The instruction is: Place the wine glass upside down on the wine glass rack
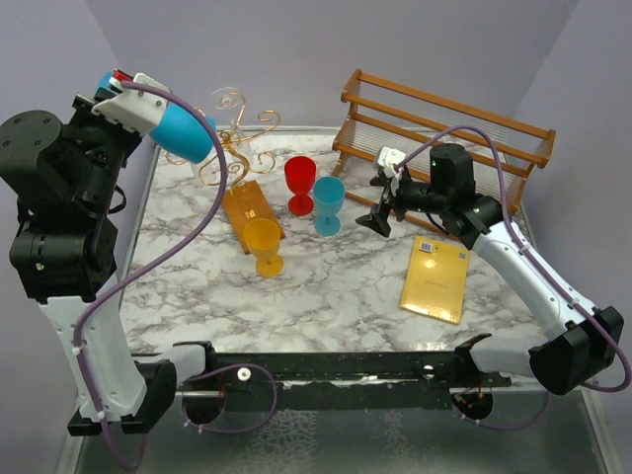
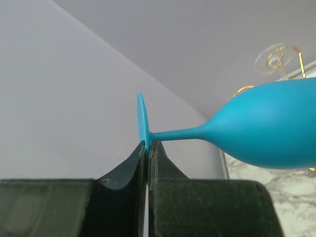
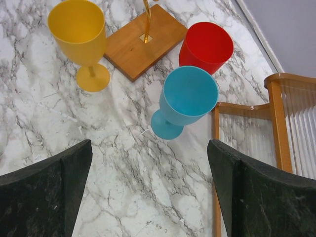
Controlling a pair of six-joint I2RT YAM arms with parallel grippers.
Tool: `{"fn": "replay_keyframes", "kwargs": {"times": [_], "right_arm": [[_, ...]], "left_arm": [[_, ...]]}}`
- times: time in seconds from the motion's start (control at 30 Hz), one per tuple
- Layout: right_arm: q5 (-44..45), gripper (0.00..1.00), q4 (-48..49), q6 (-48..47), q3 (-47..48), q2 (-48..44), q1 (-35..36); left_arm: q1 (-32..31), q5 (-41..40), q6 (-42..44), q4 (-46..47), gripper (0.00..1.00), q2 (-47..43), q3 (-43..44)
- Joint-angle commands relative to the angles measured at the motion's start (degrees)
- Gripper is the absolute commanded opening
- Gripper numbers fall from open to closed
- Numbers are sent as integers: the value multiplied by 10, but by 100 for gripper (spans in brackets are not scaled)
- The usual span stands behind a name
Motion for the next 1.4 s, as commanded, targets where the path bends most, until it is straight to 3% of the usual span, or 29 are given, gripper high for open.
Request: {"fn": "replay_keyframes", "kwargs": {"times": [0.0,0.27,0.5,1.03,1.37], "right_arm": [[13,100,43,14,-3,-10,-3],[-4,100,34,20,-4,-4,-11],[-1,100,40,25,-11,-3,-15],[-30,100,42,30,-15,-11,-19],[-34,100,38,31,-13,-5,-20]], "left_arm": [[24,-28,69,-67,0,-32,-3],[27,-56,171,-160,0,-47,-47],[26,-92,227,-147,0,-29,-114],[26,30,415,-176,0,25,-146],[26,163,465,-191,2,38,-146]]}}
